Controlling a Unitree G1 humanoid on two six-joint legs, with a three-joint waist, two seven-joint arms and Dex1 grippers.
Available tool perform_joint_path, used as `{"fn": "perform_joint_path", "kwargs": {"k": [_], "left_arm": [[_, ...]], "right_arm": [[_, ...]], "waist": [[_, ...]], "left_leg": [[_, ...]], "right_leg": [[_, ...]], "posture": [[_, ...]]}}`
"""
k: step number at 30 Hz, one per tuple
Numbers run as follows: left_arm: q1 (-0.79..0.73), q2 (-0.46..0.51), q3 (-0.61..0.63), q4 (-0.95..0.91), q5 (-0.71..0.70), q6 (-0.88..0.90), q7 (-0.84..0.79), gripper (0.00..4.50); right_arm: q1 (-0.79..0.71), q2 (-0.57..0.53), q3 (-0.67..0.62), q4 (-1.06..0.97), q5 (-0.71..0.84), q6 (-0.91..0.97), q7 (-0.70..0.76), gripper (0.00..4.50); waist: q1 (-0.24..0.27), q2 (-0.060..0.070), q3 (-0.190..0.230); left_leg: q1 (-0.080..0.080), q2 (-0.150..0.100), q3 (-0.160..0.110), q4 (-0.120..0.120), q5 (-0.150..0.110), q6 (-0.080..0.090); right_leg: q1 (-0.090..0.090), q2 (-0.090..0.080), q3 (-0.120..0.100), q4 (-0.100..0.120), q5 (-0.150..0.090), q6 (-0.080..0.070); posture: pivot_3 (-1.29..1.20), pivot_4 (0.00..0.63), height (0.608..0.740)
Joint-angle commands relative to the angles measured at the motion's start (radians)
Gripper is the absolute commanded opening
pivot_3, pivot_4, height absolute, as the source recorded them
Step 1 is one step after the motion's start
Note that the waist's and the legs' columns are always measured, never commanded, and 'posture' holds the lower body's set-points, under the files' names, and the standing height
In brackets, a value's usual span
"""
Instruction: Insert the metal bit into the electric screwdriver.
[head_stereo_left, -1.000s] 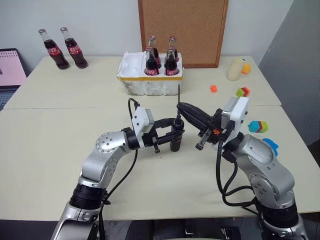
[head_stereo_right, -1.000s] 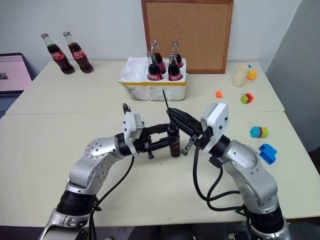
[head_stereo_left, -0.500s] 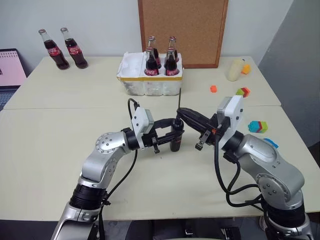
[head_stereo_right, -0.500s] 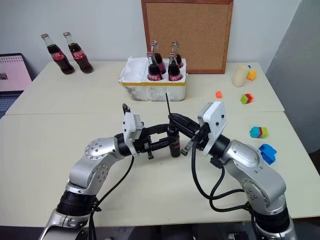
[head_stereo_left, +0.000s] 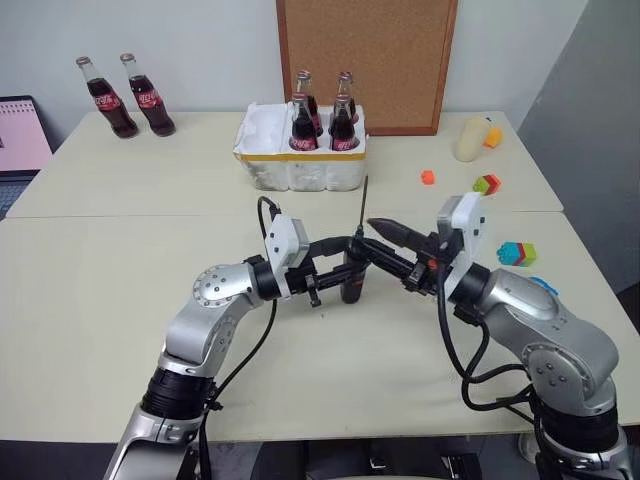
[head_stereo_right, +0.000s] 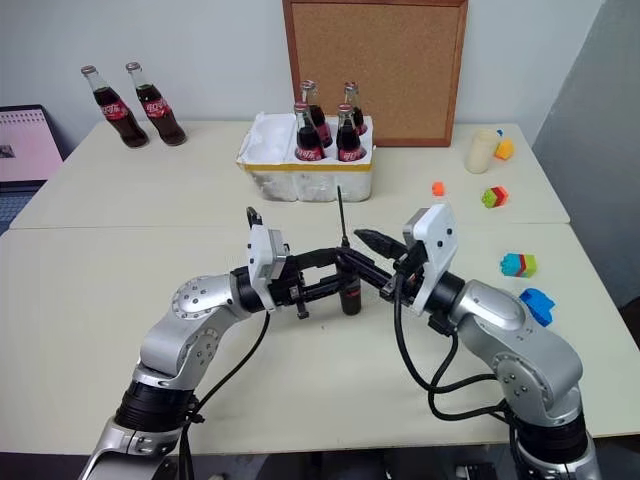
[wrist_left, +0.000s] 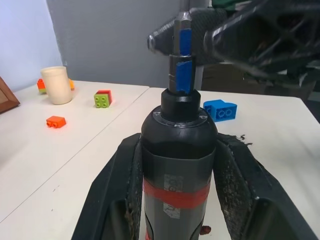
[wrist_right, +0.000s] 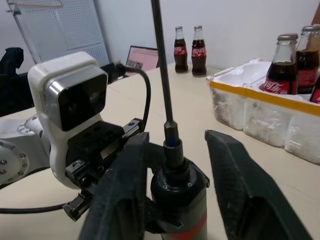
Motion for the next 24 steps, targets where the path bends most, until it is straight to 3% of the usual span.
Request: {"fn": "perform_joint_path", "kwargs": {"k": [1,5,6,9,13,16,21,24], "left_arm": [[-0.016,-0.003,0.010,-0.037,-0.008,0.015,0.019,1.64],[-0.040,-0.004,0.046,-0.045,-0.028,0.048,0.059,1.64],[-0.049,-0.001,0.055,-0.048,-0.033,0.061,0.067,1.64],[-0.076,0.021,0.069,-0.040,-0.016,0.061,0.071,1.64],[-0.136,0.074,0.069,-0.008,0.040,0.039,0.062,1.64],[-0.209,0.166,0.019,0.060,0.167,-0.019,0.032,1.64],[-0.301,0.293,-0.101,0.217,0.347,-0.112,-0.073,1.64],[-0.385,0.325,-0.254,0.357,0.470,-0.242,-0.242,1.64]], "right_arm": [[-0.028,-0.028,-0.082,-0.047,0.066,0.010,-0.010,2.86],[-0.032,-0.082,-0.152,-0.064,0.132,0.037,-0.006,3.67],[-0.032,-0.104,-0.168,-0.068,0.144,0.044,0.000,4.04],[-0.026,-0.183,-0.202,-0.080,0.156,0.054,0.029,4.50],[-0.010,-0.270,-0.249,-0.089,0.174,0.046,0.057,4.50],[0.000,-0.328,-0.299,-0.095,0.176,0.038,0.072,4.50],[0.026,-0.420,-0.353,-0.106,0.212,0.050,0.109,4.50],[0.095,-0.561,-0.369,-0.152,0.190,0.076,0.207,4.50]], "waist": [[0.000,0.000,0.000],[0.000,0.000,0.000],[0.000,0.000,0.000],[0.000,0.000,0.001],[0.001,0.000,0.001],[0.001,-0.001,0.001],[0.000,-0.001,0.001],[0.006,-0.001,0.001]], "left_leg": [[0.000,0.000,0.000,0.000,0.000,0.000],[0.000,0.000,0.000,0.000,0.000,0.000],[0.000,0.000,0.000,0.000,0.000,0.000],[0.000,-0.001,0.000,0.000,0.000,0.000],[-0.001,-0.001,0.001,0.000,0.000,0.000],[-0.002,-0.001,0.001,0.000,0.000,0.000],[-0.001,-0.001,0.003,-0.002,0.000,0.000],[-0.003,-0.001,0.003,-0.002,0.000,0.000]], "right_leg": [[0.000,0.000,0.000,0.000,0.000,0.000],[0.000,0.000,0.000,0.000,0.000,0.000],[0.000,0.000,0.000,0.000,0.000,0.000],[0.000,0.000,0.000,0.000,0.000,0.000],[-0.001,0.001,-0.002,-0.001,0.000,0.000],[-0.001,0.001,-0.001,-0.001,0.000,0.000],[0.000,0.001,0.000,-0.003,0.000,0.000],[-0.001,0.001,-0.001,-0.004,0.000,0.000]], "posture": [[0.00,0.150,0.740],[0.00,0.150,0.740],[0.00,0.150,0.740],[0.00,0.150,0.740],[0.00,0.150,0.740],[0.00,0.150,0.740],[0.00,0.150,0.740],[0.00,0.150,0.740]]}}
